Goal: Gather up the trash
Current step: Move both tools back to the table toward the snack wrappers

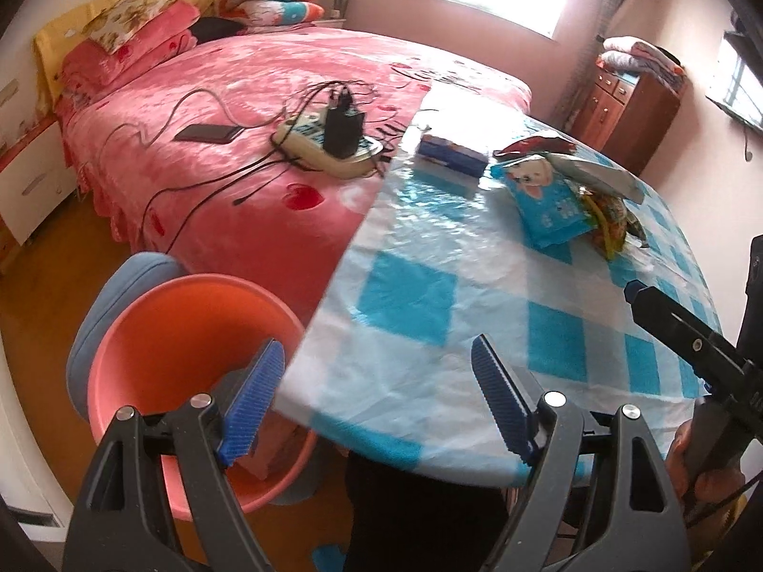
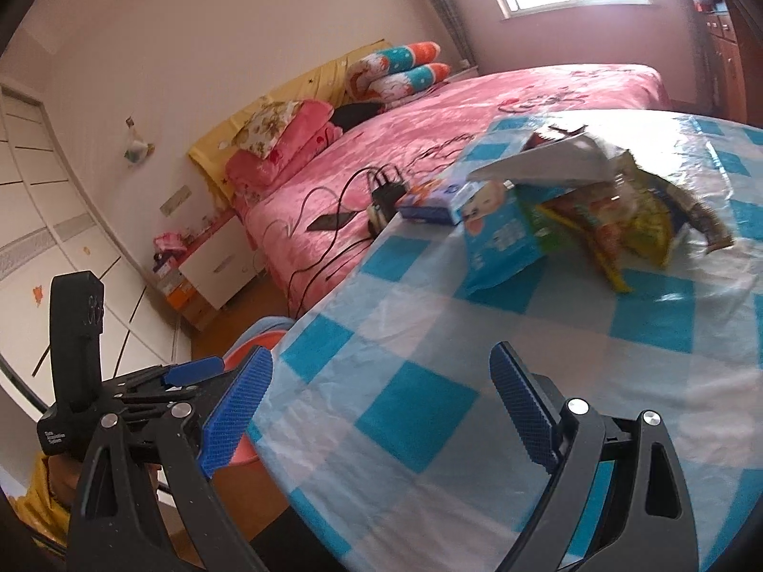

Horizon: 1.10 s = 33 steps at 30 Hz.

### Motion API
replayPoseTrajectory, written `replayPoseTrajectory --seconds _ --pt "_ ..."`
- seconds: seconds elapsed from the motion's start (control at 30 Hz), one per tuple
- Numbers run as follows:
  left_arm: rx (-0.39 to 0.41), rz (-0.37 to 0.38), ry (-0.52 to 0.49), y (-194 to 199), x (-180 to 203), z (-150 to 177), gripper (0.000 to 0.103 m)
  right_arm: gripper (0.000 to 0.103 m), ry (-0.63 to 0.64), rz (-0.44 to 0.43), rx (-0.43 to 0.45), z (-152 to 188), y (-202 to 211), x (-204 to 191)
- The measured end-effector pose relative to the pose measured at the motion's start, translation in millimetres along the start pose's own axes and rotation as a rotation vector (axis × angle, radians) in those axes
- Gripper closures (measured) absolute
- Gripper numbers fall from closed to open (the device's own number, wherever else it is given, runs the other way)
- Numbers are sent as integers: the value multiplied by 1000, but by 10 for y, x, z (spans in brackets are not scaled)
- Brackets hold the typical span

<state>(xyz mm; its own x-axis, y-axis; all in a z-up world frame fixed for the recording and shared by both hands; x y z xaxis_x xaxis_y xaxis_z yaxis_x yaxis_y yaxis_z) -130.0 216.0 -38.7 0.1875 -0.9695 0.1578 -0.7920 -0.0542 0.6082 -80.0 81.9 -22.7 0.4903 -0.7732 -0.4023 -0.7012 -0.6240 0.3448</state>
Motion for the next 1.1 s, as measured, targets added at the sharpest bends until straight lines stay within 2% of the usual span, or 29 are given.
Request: replayPoseTrajectory --seconds 0.3,0.4,0.57,0.7,0.93,1.1 --pt "19 50 4 -119 380 -300 22 11 -23 36 68 -205 168 282" --pt "34 82 40 -198 517 -521 21 11 -45 55 95 -281 240 431" --pt "63 110 43 -378 788 -876 21 11 -98 99 133 -400 354 736" --pt "53 123 51 -657 1004 -1140 21 11 -133 138 158 -480 440 953" --pt "-40 80 89 -1465 1331 -1444 21 11 -177 180 182 -555 580 1245" --pt "-110 33 117 -1994 1435 -1537 22 11 -195 198 196 -598 678 1437"
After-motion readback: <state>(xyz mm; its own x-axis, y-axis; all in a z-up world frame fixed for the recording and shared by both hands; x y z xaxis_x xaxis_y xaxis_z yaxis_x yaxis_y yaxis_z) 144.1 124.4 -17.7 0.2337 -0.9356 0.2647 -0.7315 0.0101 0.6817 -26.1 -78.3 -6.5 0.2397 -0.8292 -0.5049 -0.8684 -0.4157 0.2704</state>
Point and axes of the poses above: each gripper's, at about its wrist camera, not at the fingertips, and y roughly against the way its jaws point, x to its right, z to its underside, the point moved 8 cm from there along -y, roughly the way its jaws point, and after that the axes turned 14 degrees about x, right-handed, at the moved point
